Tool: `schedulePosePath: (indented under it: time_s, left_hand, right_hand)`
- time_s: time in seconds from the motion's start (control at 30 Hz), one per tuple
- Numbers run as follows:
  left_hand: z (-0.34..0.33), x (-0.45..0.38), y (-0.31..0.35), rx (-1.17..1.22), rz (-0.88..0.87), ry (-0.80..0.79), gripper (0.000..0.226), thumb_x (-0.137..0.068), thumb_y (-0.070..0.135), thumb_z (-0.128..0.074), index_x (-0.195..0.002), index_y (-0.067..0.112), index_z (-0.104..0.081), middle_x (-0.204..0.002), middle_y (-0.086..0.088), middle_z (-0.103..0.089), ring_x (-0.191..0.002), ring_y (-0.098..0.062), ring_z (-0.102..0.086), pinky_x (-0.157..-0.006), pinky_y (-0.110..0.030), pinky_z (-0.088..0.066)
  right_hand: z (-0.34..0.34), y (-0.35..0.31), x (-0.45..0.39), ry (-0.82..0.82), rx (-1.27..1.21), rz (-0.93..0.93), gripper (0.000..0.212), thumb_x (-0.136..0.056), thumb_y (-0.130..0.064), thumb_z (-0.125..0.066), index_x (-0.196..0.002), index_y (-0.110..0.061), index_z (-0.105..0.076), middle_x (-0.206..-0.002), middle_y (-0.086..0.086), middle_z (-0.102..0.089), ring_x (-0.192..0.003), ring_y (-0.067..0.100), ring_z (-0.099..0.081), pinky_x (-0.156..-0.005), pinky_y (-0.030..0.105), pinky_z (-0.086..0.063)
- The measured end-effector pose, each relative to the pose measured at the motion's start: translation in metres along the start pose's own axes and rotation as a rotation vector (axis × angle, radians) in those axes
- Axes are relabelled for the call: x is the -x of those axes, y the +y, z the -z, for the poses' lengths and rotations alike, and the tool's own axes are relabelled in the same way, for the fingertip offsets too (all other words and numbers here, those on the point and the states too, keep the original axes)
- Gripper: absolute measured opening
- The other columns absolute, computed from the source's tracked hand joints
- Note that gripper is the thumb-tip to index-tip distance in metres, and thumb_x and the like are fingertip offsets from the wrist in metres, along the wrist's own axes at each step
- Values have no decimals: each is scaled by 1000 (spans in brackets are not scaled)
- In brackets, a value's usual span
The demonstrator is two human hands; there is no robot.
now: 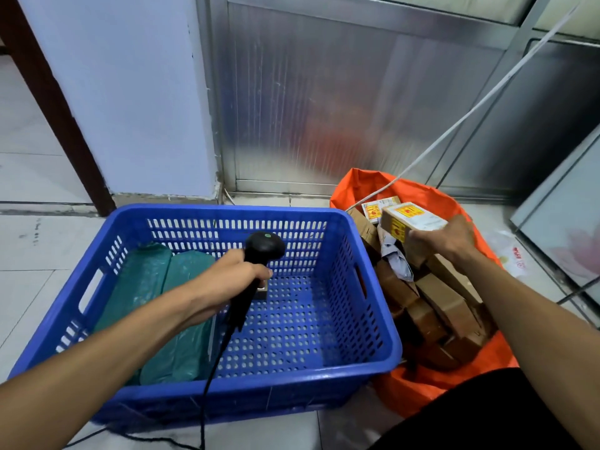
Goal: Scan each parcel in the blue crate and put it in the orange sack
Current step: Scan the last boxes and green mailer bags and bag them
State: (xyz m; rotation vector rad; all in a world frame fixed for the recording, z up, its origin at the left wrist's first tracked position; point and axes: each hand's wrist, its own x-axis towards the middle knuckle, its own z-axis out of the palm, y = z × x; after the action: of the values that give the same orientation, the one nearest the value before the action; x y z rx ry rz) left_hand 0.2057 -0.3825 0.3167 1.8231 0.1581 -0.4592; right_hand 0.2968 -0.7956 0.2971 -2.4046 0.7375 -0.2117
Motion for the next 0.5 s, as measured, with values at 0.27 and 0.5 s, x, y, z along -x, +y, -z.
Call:
schedulePosePath:
  time_s: [0.27,0.5]
  left_hand:
    - [-17,-11,-4,-39,4,-3,17,-90,21,-73,-98,7,-67,-76,-4,-64,-74,-19,-59,-73,-31,-45]
    - [-14,-9,-6,-31,57,108,8,-92,15,-66,-89,7,-64,-68,-6,-61,-61,-16,-57,-62,-29,-42]
  right_hand:
    - [4,27,11,-26,207,-299,120,-66,-49,-89,-151,4,-22,-152,28,-30,-138,47,-35,-111,54,-38]
    - [-11,13,12,-54,378,-230,106,-81,-51,-78,-152,3,-21,-156,29,-22,-145,46,-21,-115,55,-25]
